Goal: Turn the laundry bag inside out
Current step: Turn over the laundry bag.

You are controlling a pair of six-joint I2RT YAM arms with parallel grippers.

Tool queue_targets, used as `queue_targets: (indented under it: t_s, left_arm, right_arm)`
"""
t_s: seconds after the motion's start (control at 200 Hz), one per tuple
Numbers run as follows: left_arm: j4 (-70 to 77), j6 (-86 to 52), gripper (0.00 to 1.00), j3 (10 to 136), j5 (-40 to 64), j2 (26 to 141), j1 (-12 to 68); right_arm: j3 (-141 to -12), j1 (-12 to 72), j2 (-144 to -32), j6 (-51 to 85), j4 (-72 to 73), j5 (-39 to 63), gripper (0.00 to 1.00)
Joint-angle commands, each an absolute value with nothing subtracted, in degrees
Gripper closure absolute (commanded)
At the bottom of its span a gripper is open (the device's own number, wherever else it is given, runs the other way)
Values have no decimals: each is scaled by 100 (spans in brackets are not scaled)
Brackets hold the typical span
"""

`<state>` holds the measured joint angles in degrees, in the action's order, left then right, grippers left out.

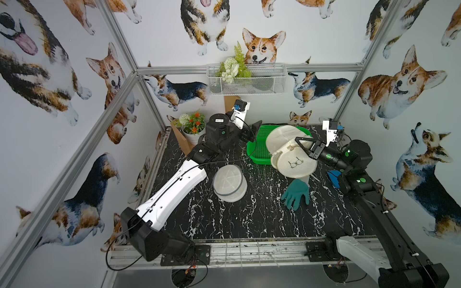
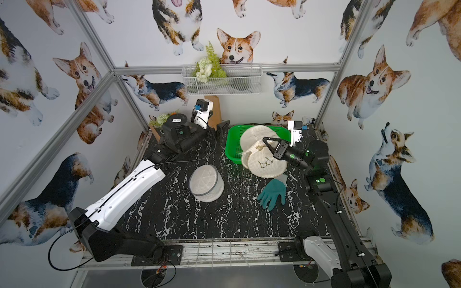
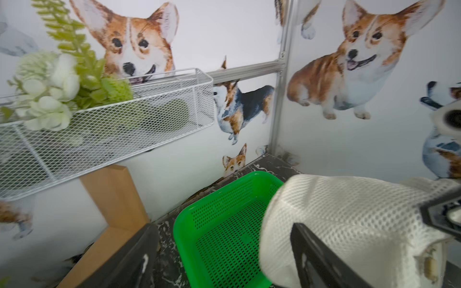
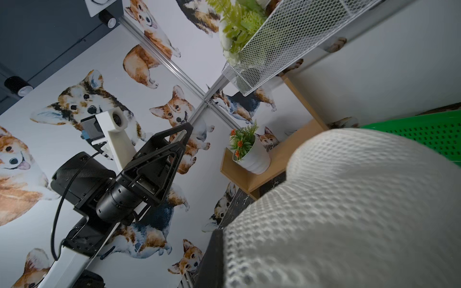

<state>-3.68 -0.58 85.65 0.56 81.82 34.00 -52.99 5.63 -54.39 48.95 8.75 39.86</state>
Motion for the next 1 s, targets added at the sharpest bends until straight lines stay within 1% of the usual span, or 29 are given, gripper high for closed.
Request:
queue_targets:
  t_s: [0.0,0.025,0.095,0.19,0.315,0.455,0.53,0.636,0.721,0.921,0.996]
  left_arm:
    - [-467,-22,13,8576,-154,8130,3514]
    - [-376,33,14,8564,77,8130,3549]
    - [35,158,20,8443,1220,8134,3633]
    - [351,-56,22,8400,2484,8286,3656]
    - [220,-317,24,8558,3745,8667,3652]
    - [345,-539,25,8602,4667,8972,3656]
    - [363,-617,31,8643,4970,9130,3649]
    - [772,-936,41,8543,5256,9218,3656]
    - [1130,-1213,50,8389,5349,9227,3655]
    - [1216,-1283,64,8217,5414,9233,3662]
    - [1263,-1267,74,8191,5422,9211,3654]
  right_arm:
    - [-5411,571,-5473,5001,690,3590,100]
    - [-5427,572,-5496,4993,706,3612,100]
    - [-5440,571,-5553,4975,789,3768,100]
    - [-5423,571,-5615,5014,1010,4094,100]
    - [-5423,571,-5685,5142,1430,4560,100]
    - [-5405,580,-5781,5475,1982,5038,100]
    - [-5388,593,-5816,5659,2295,5196,100]
    - [-5414,622,-5845,5688,2426,5216,100]
    - [-5432,638,-5845,5643,2464,5113,100]
    - [-5432,720,-5905,5814,2748,5019,100]
    - [-5432,751,-5924,5812,2751,5010,100]
